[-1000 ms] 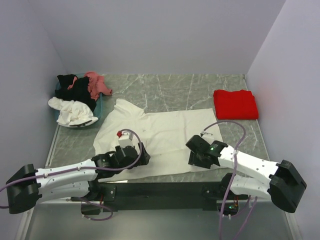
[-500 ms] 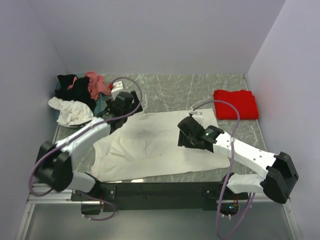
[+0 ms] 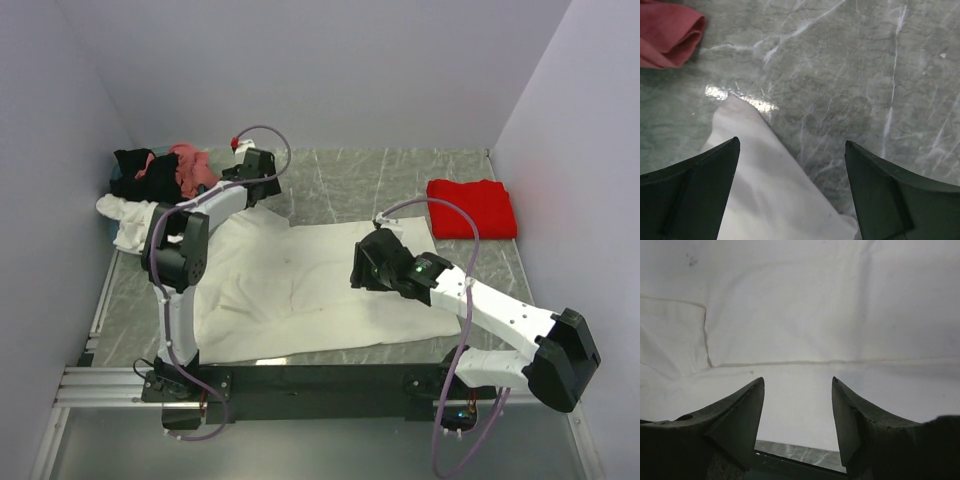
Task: Fold and stack the t-shirts
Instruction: Fold the tshirt
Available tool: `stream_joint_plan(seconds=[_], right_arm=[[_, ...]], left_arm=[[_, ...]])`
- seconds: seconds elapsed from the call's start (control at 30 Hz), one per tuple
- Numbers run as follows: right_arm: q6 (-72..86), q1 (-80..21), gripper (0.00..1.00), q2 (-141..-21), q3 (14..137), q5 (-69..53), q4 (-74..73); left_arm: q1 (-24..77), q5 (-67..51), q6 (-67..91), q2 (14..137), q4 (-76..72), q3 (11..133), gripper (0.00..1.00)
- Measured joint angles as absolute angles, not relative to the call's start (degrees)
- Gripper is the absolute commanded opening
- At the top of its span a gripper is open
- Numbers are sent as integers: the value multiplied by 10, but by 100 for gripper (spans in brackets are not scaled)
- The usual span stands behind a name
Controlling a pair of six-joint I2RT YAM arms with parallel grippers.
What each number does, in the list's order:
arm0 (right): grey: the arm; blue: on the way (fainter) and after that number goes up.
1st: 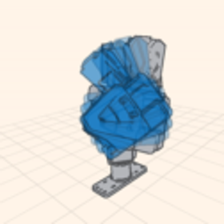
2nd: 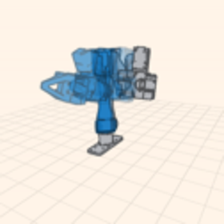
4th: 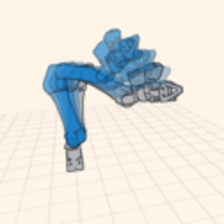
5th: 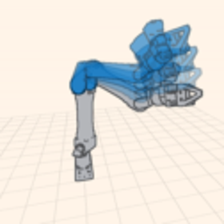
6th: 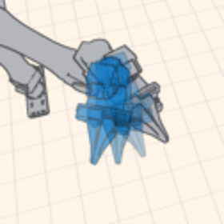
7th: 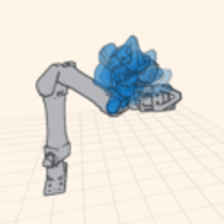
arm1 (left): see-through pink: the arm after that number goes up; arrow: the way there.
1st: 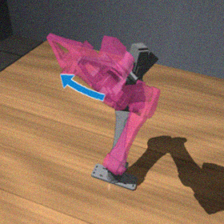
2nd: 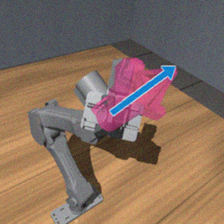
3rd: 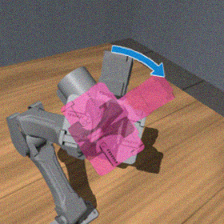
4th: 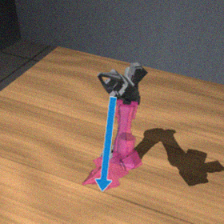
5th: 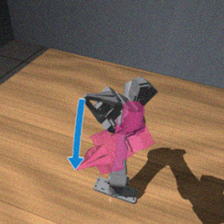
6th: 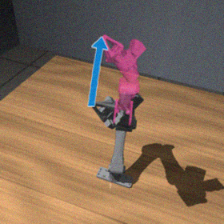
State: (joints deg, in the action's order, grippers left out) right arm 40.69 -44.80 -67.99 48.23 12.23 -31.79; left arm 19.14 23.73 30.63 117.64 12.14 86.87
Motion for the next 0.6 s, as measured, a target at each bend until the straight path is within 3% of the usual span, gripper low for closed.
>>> stream_joint_plan(seconds=[0.6], right_arm=[[380,-392,63,-676,463,76,-284]], left_arm=[[187,198,304,1243,149,903,58]])
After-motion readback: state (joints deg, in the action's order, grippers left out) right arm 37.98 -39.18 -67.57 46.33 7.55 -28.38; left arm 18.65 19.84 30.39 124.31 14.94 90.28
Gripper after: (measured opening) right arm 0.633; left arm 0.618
